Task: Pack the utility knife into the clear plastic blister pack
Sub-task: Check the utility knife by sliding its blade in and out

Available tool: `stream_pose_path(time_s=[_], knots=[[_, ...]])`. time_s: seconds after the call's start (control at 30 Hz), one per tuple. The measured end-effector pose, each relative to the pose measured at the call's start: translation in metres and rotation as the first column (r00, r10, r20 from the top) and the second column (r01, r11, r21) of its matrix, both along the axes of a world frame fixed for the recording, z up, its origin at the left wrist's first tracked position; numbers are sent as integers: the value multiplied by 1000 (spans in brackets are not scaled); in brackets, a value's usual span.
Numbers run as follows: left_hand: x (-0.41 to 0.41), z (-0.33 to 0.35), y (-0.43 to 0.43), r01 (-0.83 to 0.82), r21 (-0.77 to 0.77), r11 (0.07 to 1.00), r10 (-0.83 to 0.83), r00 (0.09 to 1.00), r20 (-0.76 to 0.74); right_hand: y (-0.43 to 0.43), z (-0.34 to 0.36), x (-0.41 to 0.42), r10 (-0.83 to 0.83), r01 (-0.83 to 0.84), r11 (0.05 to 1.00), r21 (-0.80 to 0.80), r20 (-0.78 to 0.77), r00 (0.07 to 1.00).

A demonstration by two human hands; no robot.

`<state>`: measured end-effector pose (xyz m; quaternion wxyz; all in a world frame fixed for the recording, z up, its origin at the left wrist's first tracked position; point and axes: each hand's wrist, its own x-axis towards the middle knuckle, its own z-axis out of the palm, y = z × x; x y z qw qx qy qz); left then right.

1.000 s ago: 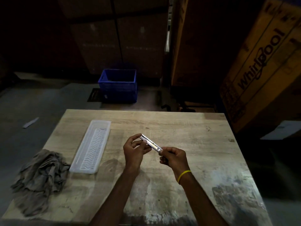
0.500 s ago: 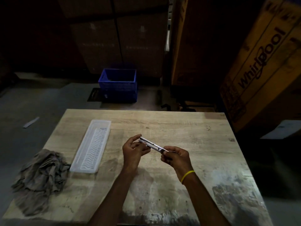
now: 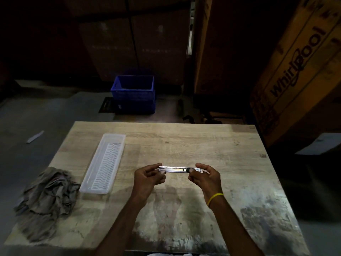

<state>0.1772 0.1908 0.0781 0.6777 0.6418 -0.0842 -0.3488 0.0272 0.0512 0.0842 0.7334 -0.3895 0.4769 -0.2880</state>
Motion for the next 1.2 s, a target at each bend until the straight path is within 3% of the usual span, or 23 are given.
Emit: stream_pose_path(time_s=[0.27, 0.73, 1.03, 1.2], knots=[[1, -4, 3, 4, 30, 1000, -5, 1000, 18, 1, -8, -1, 1, -16, 995, -94, -161, 987], [-45, -40, -13, 169, 246, 954, -182, 983, 33, -4, -50, -56, -107, 32, 987, -155, -502, 858], [-94, -99, -29, 324, 535, 780, -516, 816, 260, -5, -85, -123, -167, 100, 986, -136, -684, 710], [-117, -109, -31, 431, 646, 630, -689, 695, 208, -1, -101, -150, -193, 115, 981, -156, -726, 660]])
